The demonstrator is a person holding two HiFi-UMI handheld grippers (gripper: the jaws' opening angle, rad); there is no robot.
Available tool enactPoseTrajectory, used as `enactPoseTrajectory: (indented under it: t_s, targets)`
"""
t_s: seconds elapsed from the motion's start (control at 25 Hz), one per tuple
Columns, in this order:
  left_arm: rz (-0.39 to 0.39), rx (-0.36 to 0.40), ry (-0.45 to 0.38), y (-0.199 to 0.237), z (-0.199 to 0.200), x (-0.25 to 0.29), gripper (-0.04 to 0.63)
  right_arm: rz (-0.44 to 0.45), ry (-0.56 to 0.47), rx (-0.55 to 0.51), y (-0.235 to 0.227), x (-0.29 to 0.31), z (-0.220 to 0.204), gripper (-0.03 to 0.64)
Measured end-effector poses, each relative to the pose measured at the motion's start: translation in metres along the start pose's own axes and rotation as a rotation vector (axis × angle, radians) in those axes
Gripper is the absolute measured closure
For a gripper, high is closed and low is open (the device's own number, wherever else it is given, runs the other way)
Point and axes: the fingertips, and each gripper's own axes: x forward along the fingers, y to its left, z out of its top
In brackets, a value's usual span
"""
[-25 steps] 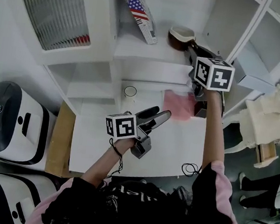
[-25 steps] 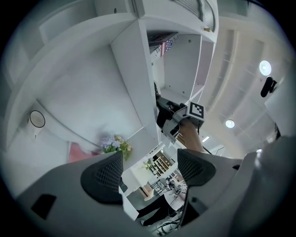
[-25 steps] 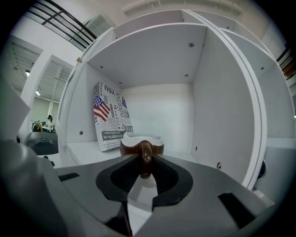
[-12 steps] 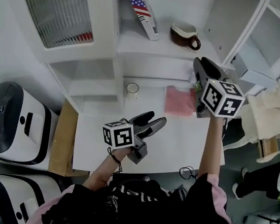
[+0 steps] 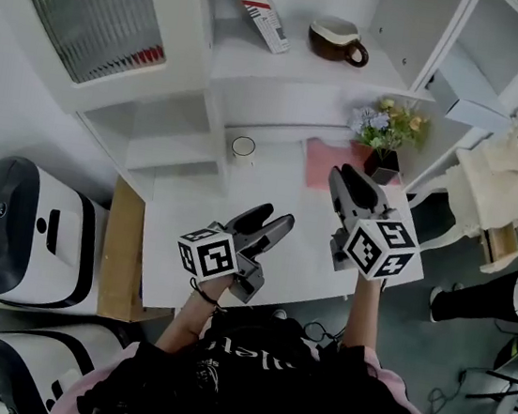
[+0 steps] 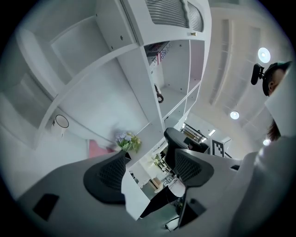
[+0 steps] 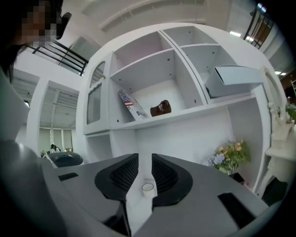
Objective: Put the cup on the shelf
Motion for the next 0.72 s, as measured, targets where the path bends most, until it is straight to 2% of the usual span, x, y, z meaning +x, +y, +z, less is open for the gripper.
enactPoseTrajectory:
  t_s: [0.36, 0.56, 0.72]
  targets:
    - [0.026, -0.026, 0.027, 0.02, -0.028, -0.051, 0.249, -0.031, 0.162, 0.099, 0.04, -0.039, -0.108, 0.506]
    - [0.055, -0.056, 0.0, 0.03, -0.033, -0.075, 0.259, 0.006, 0.21, 0.123, 0.07, -0.047, -0.132, 0.506]
    - [0.075, -0.052, -0.014, 0.029, -0.037, -0.091, 0.268, 0.057, 0.237, 0.121, 0.094, -0.047, -0.143, 0.506]
